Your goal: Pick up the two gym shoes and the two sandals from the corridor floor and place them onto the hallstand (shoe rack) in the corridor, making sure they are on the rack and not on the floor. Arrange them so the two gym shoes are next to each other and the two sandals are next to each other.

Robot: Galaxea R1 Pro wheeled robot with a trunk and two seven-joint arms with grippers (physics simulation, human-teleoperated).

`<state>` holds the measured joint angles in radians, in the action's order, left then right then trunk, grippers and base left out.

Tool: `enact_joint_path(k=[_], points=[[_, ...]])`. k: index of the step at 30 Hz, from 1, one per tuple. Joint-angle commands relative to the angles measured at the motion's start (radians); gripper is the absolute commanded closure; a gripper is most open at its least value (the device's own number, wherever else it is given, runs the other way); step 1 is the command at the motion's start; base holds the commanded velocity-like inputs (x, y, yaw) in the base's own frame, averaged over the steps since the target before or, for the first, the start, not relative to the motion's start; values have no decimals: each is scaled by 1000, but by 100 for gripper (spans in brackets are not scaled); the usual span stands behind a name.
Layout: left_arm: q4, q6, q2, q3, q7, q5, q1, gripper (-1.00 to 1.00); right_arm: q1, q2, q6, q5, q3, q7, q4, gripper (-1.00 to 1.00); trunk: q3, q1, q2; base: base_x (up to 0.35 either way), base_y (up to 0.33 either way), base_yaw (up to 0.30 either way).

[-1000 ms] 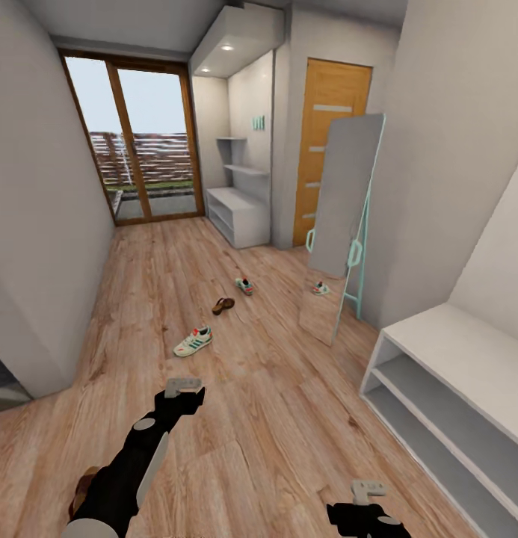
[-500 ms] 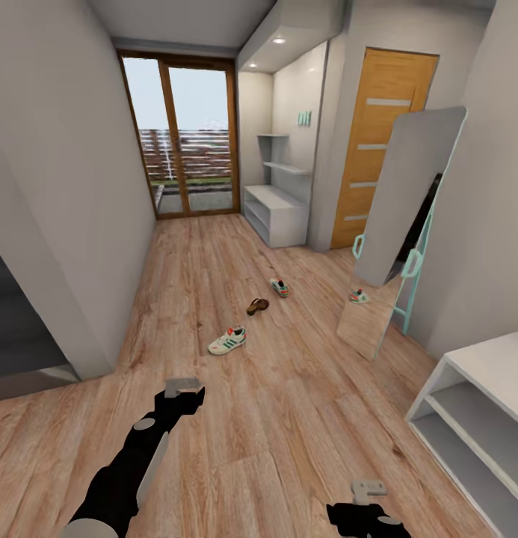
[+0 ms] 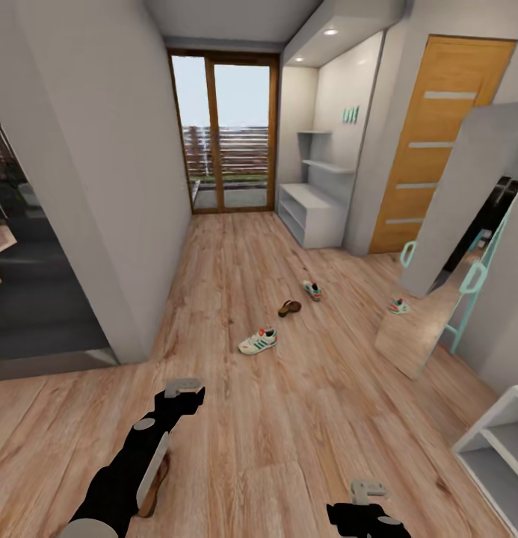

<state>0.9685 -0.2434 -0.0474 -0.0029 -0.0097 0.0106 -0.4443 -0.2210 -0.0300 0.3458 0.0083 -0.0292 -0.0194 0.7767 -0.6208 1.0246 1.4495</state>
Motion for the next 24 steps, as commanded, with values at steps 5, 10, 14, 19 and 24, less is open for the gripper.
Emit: enact_joint_path(k=[5,10,14,19,24], points=[[1,-5,0,0,-1,1,-1,-100,0,-1,6,1,-3,-2,3,-100,-4,0,0,242,209,285],[1,-5,0,0,-1,1,-1,-100,0,-1,6,1,-2,-2,3,-100,-8,0,0,244,212,281],[1,-5,0,0,-1,1,-1,-100,0,-1,6,1,-2,-2,3,-100,-11,0,0,245,213,219],[1,-5,0,0,-1,2,-1,-100,0,-1,6,1,-2,-3,3,-100,-13,0,0,252,209,81],[1,-5,0,0,-1,1,-1,-100,0,-1,6,1,-2,-3,3,-100,-13,0,0,277,188,12]])
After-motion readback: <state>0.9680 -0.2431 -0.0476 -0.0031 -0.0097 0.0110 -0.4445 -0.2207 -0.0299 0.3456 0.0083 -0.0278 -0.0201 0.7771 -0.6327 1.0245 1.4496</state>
